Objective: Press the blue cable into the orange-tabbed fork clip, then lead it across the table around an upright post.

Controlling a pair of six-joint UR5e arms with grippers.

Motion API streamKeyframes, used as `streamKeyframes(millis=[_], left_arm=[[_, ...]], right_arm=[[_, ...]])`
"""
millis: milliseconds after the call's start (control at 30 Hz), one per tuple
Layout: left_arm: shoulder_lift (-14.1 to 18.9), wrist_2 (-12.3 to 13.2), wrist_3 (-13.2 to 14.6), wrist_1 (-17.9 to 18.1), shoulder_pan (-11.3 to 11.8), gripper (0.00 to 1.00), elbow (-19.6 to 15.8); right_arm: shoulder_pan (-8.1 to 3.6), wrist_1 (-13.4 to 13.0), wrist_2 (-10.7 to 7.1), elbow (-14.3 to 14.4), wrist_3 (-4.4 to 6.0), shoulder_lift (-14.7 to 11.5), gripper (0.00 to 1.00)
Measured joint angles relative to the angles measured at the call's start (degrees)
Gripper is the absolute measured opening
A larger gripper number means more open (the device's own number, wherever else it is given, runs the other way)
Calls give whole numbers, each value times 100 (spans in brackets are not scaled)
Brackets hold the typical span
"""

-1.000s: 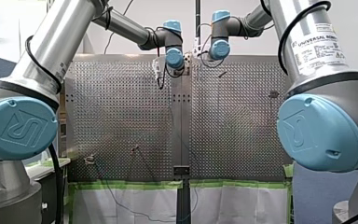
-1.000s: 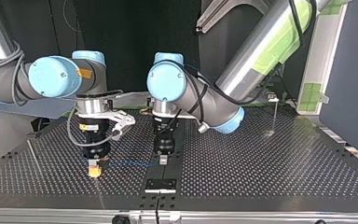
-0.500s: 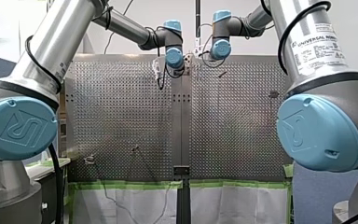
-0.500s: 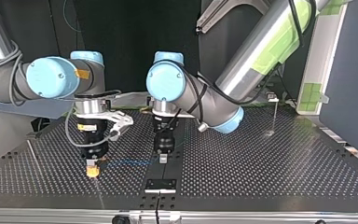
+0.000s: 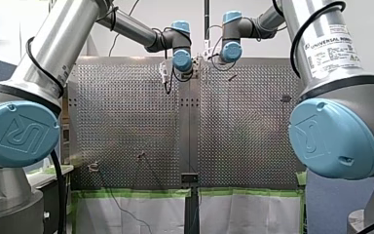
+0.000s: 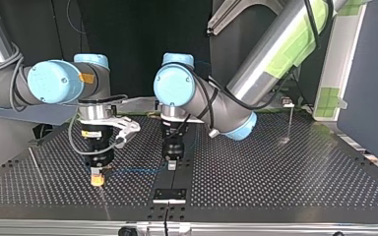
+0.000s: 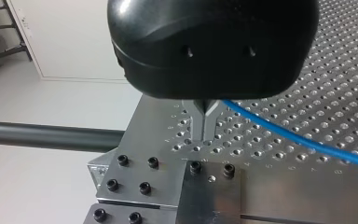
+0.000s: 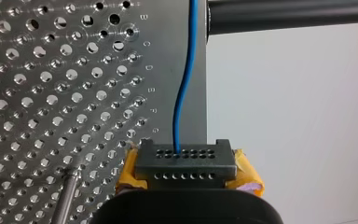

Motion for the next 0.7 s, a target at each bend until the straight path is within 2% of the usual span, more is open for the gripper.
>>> streamKeyframes(millis=[300, 567, 700], left_arm=[[3, -35, -57, -109, -19, 0, -33], [5, -304, -102, -252, -30, 0, -424], [6, -467, -90, -194, -46, 0, -661]], right_arm=[[37, 11, -10, 45, 0, 0, 0], [141, -9, -42, 295, 0, 0, 0], [189, -23, -111, 418, -10, 0, 0]])
